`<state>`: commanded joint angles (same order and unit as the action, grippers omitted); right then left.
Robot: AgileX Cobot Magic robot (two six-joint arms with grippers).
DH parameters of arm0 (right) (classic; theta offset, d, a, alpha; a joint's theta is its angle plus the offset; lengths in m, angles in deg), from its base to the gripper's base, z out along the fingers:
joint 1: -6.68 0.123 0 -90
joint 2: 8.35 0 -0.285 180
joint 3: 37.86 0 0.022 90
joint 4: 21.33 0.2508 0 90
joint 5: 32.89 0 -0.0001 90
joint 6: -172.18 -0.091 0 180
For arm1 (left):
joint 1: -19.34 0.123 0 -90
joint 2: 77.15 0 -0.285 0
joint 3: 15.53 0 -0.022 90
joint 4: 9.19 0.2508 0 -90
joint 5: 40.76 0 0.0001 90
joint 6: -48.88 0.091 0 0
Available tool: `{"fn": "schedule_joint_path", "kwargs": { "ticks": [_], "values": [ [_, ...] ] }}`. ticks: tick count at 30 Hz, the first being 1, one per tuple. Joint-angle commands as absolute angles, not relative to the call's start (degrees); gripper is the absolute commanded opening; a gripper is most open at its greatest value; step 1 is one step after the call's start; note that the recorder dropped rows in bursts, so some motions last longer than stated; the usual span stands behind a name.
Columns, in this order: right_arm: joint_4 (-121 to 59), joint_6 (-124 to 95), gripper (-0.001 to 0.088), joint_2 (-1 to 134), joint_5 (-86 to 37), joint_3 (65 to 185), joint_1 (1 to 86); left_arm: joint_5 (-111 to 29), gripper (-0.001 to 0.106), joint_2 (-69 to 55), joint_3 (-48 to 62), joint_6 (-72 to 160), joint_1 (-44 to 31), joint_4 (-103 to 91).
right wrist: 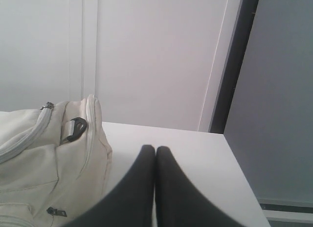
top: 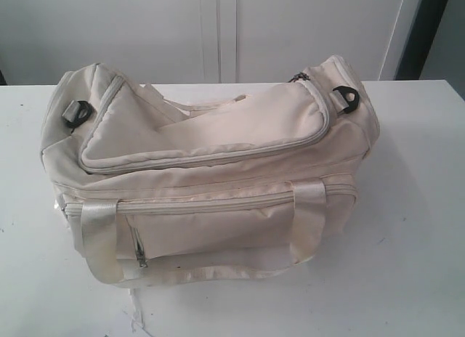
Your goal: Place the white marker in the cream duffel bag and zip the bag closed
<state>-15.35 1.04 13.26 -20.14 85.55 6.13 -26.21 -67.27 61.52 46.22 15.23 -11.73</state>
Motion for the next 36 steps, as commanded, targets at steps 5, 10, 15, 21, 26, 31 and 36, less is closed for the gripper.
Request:
{"fn": "schedule_joint_path", "kwargs": {
  "ticks": [5,10,15,21,26,31,36],
  "values": [
    [-15.47,1.04,0.0007,13.26,-20.14,85.55,6.13,-26.74,0.0,-69.37,61.68,46.09,15.23,-11.85],
    [-15.47,1.04,0.0007,13.26,-20.14,85.55,6.13,-27.09,0.0,-69.37,61.68,46.18,15.23,-12.1],
    [-15.47,1.04,0.0007,13.26,-20.14,85.55,6.13,-27.35,0.0,-69.37,61.68,46.18,15.23,-12.1],
    [-15.47,1.04,0.0007,13.26,-20.14,85.55,6.13,-27.35,0.0,-69.37,61.68,46.18,15.23,-12.1],
    [-15.59,1.04,0.0007,13.26,-20.14,85.55,6.13,-27.45,0.0,-69.37,61.68,46.18,15.23,-12.1],
    [-15.59,1.04,0.0007,13.26,-20.14,85.55,6.13,-27.45,0.0,-69.37,61.68,46.18,15.23,-12.1],
    [-15.59,1.04,0.0007,13.26,-20.14,85.55,6.13,-27.45,0.0,-69.37,61.68,46.18,15.23,-12.1]
  ]
}}
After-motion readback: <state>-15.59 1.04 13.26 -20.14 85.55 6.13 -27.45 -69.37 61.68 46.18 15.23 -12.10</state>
